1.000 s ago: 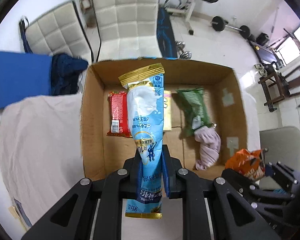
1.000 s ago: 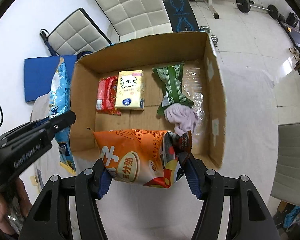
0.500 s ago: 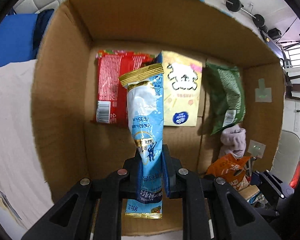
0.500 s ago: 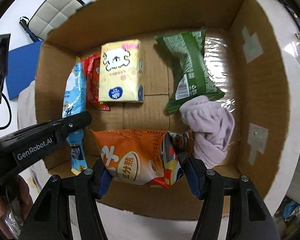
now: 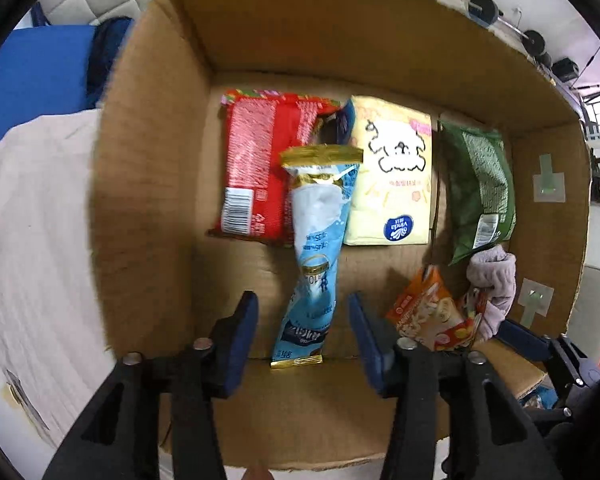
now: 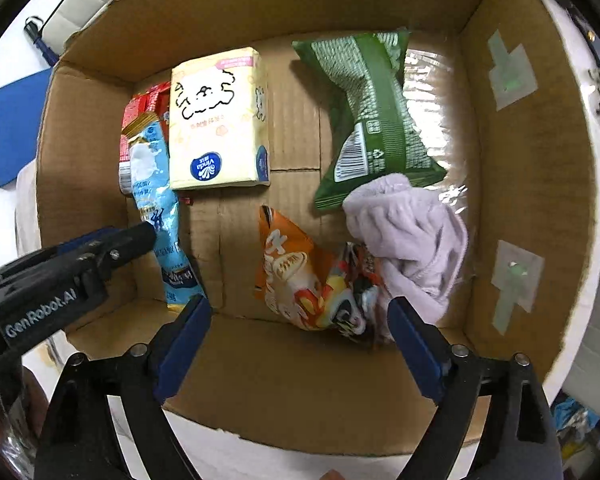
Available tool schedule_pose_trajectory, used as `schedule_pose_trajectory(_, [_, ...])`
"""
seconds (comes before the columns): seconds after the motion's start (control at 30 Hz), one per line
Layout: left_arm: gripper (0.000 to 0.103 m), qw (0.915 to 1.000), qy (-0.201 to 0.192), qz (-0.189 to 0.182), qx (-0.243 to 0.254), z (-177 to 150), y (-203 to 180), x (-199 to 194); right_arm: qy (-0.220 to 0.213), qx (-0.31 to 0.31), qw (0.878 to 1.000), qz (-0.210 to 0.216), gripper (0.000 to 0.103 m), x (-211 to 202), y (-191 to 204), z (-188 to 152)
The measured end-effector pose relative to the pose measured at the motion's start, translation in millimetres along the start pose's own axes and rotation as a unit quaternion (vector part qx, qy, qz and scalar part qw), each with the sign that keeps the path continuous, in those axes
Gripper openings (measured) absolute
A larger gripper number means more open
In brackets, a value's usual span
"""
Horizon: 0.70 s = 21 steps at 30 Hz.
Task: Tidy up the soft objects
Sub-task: 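Lower the blue tube and orange bag into the box and open both tools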
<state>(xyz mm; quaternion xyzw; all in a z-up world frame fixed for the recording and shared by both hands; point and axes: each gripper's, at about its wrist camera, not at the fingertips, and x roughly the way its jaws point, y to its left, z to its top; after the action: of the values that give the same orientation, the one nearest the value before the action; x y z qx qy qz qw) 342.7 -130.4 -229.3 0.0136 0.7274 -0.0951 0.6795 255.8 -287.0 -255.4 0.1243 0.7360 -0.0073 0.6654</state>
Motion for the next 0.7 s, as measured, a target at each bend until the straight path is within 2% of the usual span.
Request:
schedule_pose_trajectory(0.2, [0.077,0.9996,-0.029,0.001,-0.003,-12,7,-25,-0.027,-0.004,0.999,-0.031,0.101,-22,-2,-8])
schedule_pose_trajectory(0.27, [0.090,0.9992,-0.039,0.005,-0.005,-19,9,-31,-0.038,-0.002,0.998,-0.043,0.103,-28,-6,-10])
schedule_pose_trajectory(0.43, [0.096,0.9968,-0.072,0.035,-0.001,-38,10,-42,-0.062,0.007,0.996,-0.065,0.103,-37,-11,-17])
schedule_pose_trajectory(0.7, [0.098,0.9935,-0.107,0.038,-0.006,-59,6,-60,-0.085,0.010,0.994,-0.065,0.103,-60,-18,-34])
